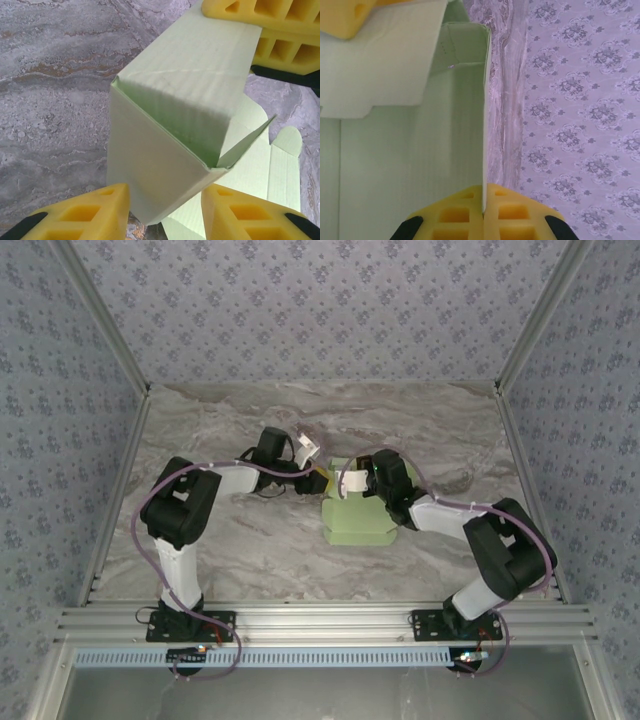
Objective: Fold the paper box
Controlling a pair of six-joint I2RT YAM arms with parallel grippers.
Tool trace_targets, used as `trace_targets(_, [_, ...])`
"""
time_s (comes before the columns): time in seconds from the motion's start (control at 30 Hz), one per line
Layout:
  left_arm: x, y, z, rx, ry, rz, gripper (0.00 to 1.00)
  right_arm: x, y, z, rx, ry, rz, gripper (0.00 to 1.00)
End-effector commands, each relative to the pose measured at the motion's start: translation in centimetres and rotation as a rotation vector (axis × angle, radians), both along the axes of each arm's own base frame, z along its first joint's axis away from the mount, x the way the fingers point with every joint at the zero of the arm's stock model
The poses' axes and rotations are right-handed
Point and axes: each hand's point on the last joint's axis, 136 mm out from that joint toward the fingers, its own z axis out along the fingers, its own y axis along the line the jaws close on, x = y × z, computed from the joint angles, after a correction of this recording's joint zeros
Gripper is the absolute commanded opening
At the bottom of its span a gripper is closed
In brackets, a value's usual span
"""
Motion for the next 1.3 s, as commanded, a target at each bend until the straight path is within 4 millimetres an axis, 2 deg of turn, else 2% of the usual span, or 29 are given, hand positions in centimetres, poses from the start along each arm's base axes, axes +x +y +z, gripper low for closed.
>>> trace_targets(0.0, [0.5, -0.3, -0.3, -0.015, -0.034, 0.011, 0.42, -0.4, 0.3, -0.8, -0.042, -0.029, 0.024, 0.0])
trace_targets(0.53, [1.9, -0.4, -0.5, -0.015, -0.15, 0.121, 0.48, -0.9, 0.0, -2.3, -0.051, -0.02, 0.028, 0.0])
trace_targets(1.07, [3.4, -0.9, -0.1, 0.011, -0.208, 0.247, 0.51, -1.2, 0.1, -1.6, 0.017, 0.036, 0.022, 0.0])
trace_targets(1.27, [3.4, -1.2, -0.4, 0.05, -0.23, 0.266, 0.48, -1.5, 0.0, -2.2, 0.002, 0.058, 0.02, 0.0])
